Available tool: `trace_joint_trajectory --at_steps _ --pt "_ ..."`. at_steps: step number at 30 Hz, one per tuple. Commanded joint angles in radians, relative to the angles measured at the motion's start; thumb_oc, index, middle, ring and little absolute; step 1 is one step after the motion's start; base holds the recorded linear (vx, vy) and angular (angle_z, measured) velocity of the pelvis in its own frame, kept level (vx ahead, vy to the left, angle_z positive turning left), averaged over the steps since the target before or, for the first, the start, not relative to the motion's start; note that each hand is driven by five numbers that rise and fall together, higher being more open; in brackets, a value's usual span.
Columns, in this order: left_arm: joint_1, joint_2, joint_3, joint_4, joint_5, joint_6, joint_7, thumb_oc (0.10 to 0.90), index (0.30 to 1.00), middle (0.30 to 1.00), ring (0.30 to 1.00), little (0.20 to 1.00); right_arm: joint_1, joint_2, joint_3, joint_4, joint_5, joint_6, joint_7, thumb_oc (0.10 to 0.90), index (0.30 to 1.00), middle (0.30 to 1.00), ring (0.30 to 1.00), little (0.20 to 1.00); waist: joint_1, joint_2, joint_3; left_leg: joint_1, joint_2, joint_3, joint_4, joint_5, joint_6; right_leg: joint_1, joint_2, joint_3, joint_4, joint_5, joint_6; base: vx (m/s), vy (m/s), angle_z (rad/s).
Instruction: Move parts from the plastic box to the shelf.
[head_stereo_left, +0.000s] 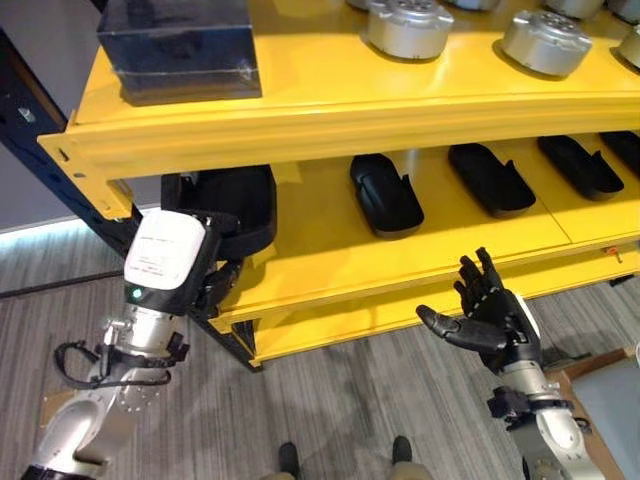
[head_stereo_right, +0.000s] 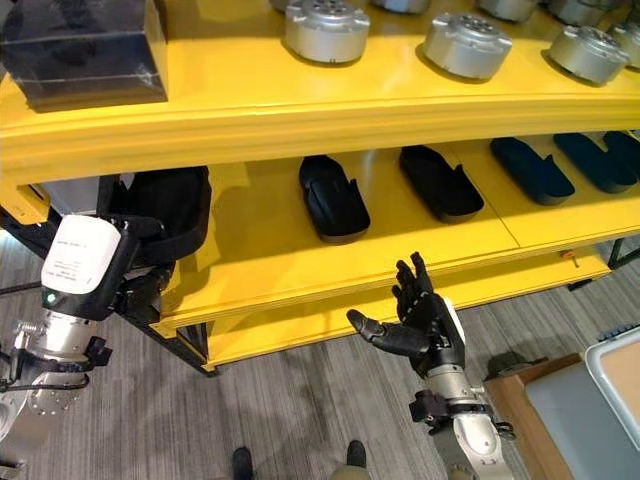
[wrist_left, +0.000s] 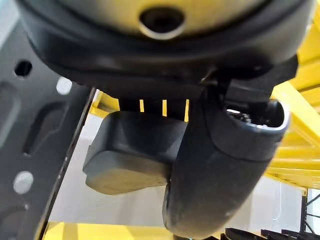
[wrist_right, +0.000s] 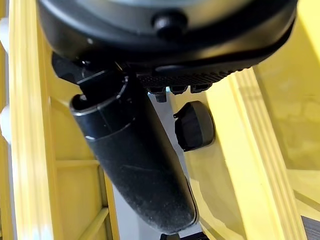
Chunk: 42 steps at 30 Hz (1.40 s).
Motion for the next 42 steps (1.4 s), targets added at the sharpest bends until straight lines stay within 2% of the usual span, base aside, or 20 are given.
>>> trace_joint_trajectory --at_steps 1,3,12,25,31,32,42 --pt "-0.121 -0.021 0.074 -0.062 0.012 -0.009 0.131 0.4 0.3 0.3 0.3 0.3 -0.059 -0.07 -0.041 -0.084 0.023 -0.08 -0.002 0.9 1.0 1.0 1.0 1.0 -0.021 0.01 -0.052 -0.004 0.12 0.032 -0.002 -0.014 -0.027 0.002 0.043 -0.004 0.048 -0.109 0.0 -0.01 0.004 -0.07" --pt "-0.14 -0.025 0.058 -0.037 0.025 0.005 0.14 0.4 0.3 0.3 0.3 0.3 -0.063 -0.074 -0.032 -0.09 0.033 -0.083 -0.002 0.9 1.0 1.0 1.0 1.0 -0.02 -0.003 -0.043 -0.016 0.123 0.035 -0.004 -0.011 -0.029 -0.007 0.044 -0.008 0.038 -0.105 -0.001 -0.02 -0.003 -0.07" --pt "-0.184 -0.025 0.028 0.061 0.078 0.054 0.15 0.4 0.3 0.3 0.3 0.3 -0.085 -0.092 -0.019 -0.095 0.046 -0.083 0.0 0.9 1.0 1.0 1.0 1.0 -0.023 -0.02 -0.001 -0.034 0.147 0.043 -0.005 0.008 -0.043 -0.031 0.064 -0.01 0.033 -0.101 -0.014 -0.02 -0.027 -0.05" --pt "-0.295 0.017 -0.051 0.32 0.13 0.117 0.108 0.4 0.3 0.3 0.3 0.3 -0.138 -0.107 -0.006 -0.067 0.064 -0.075 0.01 0.9 1.0 1.0 1.0 1.0 -0.047 -0.001 0.066 -0.048 0.178 0.053 -0.006 0.031 -0.063 -0.064 0.092 -0.002 0.055 -0.112 -0.033 -0.01 -0.012 0.0" --pt "-0.39 0.045 -0.119 0.418 0.131 0.118 0.076 0.4 0.3 0.3 0.3 0.3 -0.164 -0.114 0.004 -0.061 0.065 -0.069 0.027 0.9 1.0 1.0 1.0 1.0 -0.065 0.011 0.095 -0.06 0.183 0.056 -0.006 0.036 -0.066 -0.087 0.096 0.001 0.069 -0.113 -0.036 0.0 0.0 -0.01" --pt "-0.437 0.059 -0.159 0.453 0.134 0.115 0.065 0.4 0.3 0.3 0.3 0.3 -0.174 -0.119 0.011 -0.059 0.067 -0.07 0.032 0.9 1.0 1.0 1.0 1.0 -0.074 0.012 0.103 -0.069 0.186 0.058 -0.006 0.039 -0.066 -0.103 0.099 0.004 0.073 -0.112 -0.036 -0.02 0.006 -0.04" --pt "-0.544 0.092 -0.236 0.52 0.136 0.116 0.052 0.4 0.3 0.3 0.3 0.3 -0.178 -0.125 0.024 -0.051 0.082 -0.069 0.05 0.9 1.0 1.0 1.0 1.0 -0.096 0.008 0.107 -0.085 0.189 0.07 -0.006 0.037 -0.067 -0.132 0.1 0.014 0.075 -0.106 -0.032 0.0 0.001 -0.01"
